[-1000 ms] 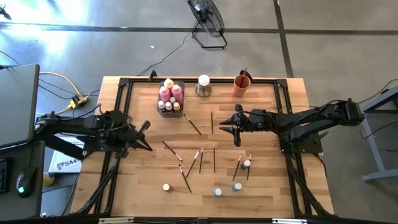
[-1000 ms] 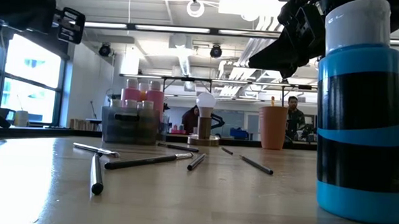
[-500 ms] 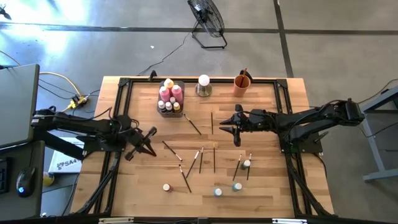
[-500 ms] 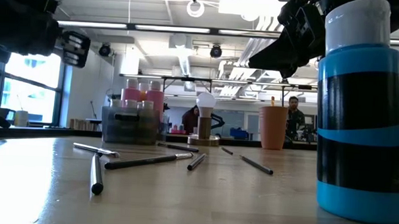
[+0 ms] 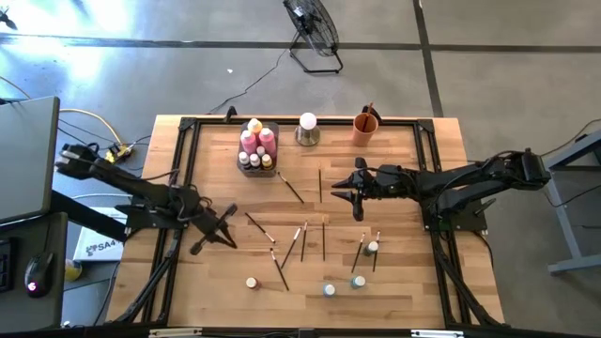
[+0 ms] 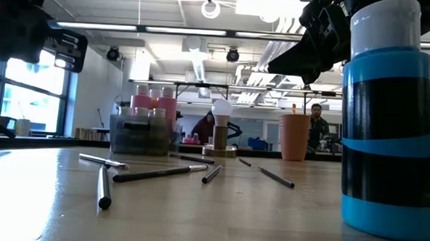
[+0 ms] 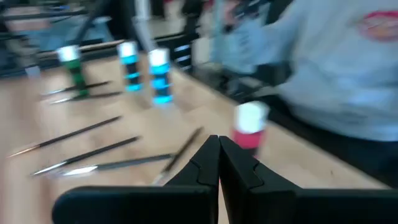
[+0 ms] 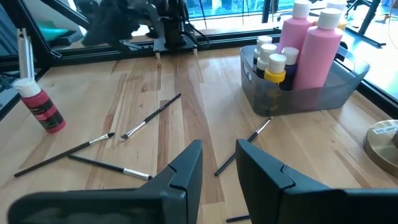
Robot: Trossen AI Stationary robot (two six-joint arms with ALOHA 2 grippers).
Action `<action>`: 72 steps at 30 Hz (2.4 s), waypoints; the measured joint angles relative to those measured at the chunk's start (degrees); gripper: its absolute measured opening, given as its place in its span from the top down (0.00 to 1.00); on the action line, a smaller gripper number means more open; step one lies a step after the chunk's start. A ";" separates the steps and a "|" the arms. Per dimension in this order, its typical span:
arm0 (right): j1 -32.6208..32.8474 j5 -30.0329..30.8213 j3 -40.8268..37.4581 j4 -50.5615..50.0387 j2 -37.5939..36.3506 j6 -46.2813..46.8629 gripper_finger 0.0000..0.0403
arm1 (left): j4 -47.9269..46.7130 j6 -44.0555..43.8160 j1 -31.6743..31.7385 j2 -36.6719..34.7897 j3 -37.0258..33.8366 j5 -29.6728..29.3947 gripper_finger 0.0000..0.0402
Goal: Pick & Place Paint Supplies
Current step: Put the small red paint bottle into the gray bin
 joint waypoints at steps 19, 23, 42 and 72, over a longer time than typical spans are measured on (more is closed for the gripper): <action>0.00 0.02 0.00 -0.01 -0.01 0.12 0.77 | 0.79 4.65 -1.49 3.43 0.06 -3.22 0.95; -0.02 0.02 -0.01 -0.01 0.01 1.46 0.77 | 0.79 4.30 -1.49 3.43 0.06 -3.39 0.82; -0.02 3.36 -0.01 0.00 -0.01 2.37 0.77 | 0.93 2.43 -1.49 3.43 0.06 3.48 0.26; -1.88 2.53 0.01 0.06 -0.01 2.88 0.77 | 20.84 0.89 -1.49 32.08 5.77 9.08 0.26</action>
